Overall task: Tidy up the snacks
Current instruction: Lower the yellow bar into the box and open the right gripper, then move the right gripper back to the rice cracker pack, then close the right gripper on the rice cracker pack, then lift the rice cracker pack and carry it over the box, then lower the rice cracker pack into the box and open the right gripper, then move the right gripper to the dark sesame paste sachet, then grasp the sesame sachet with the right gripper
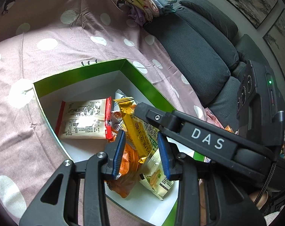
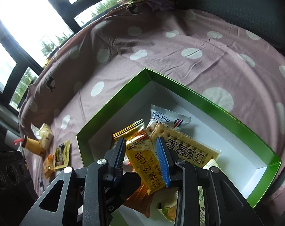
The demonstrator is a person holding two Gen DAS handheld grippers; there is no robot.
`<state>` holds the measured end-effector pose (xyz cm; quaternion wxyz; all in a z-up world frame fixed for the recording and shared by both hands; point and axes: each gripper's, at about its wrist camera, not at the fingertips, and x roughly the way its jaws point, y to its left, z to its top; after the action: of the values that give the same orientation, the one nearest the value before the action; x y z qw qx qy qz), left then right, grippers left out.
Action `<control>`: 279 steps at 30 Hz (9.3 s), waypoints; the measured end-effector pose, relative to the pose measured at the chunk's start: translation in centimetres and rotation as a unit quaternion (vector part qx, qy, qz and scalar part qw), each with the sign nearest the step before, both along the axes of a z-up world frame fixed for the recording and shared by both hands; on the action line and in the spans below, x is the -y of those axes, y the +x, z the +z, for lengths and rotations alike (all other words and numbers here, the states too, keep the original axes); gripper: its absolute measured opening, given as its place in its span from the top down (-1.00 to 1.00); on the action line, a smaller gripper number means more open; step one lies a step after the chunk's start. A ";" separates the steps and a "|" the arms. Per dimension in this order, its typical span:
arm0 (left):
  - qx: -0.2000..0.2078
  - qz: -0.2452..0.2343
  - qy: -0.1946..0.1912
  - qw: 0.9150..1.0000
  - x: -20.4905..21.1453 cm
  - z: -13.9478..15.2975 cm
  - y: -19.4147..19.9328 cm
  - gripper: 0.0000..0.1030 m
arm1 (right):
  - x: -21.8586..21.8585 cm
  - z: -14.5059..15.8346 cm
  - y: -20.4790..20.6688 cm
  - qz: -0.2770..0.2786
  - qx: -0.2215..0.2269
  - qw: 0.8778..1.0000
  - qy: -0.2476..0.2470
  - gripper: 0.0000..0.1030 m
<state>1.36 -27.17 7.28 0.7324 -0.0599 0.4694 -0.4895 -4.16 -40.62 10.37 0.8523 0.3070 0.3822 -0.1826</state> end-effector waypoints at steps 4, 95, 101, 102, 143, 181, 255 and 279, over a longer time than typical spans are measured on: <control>0.014 0.018 0.006 1.000 -1.3 0.7 -0.1 0.15 | -0.1 0.2 -0.2 -0.005 0.002 1.000 -0.004 0.32; -0.085 0.420 0.149 0.891 -32.9 -3.6 4.0 -0.38 | -23.6 -5.5 9.7 0.306 -0.060 0.948 0.057 -0.41; -0.094 0.349 0.123 0.924 -29.6 -3.7 3.4 -0.04 | -23.3 -6.4 10.2 0.310 -0.063 0.944 0.094 -0.10; -0.095 0.337 0.118 0.929 -29.1 -3.8 3.4 -0.02 | -23.2 -6.7 10.3 0.309 -0.068 0.944 0.094 -0.05; 0.069 0.271 0.071 0.958 -22.5 0.3 -0.2 0.03 | -22.3 -1.5 7.5 0.304 0.035 0.948 0.085 -0.05; 0.219 0.178 -0.005 0.959 -13.6 6.2 -3.6 0.03 | -14.7 6.2 1.0 0.216 0.173 0.961 -0.016 -0.05; -0.016 0.353 0.118 0.928 -26.3 -7.0 17.9 -0.24 | -18.0 -10.2 23.5 0.244 -0.041 0.959 0.136 0.03; 0.076 0.295 0.079 0.949 -23.2 2.2 9.9 0.21 | -19.0 -1.8 16.3 0.288 0.064 0.943 0.155 0.57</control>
<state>11.25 -4.00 9.51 0.8799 -0.1004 0.4113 -0.2159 12.09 -21.63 8.52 0.8331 0.3231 0.4226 0.1516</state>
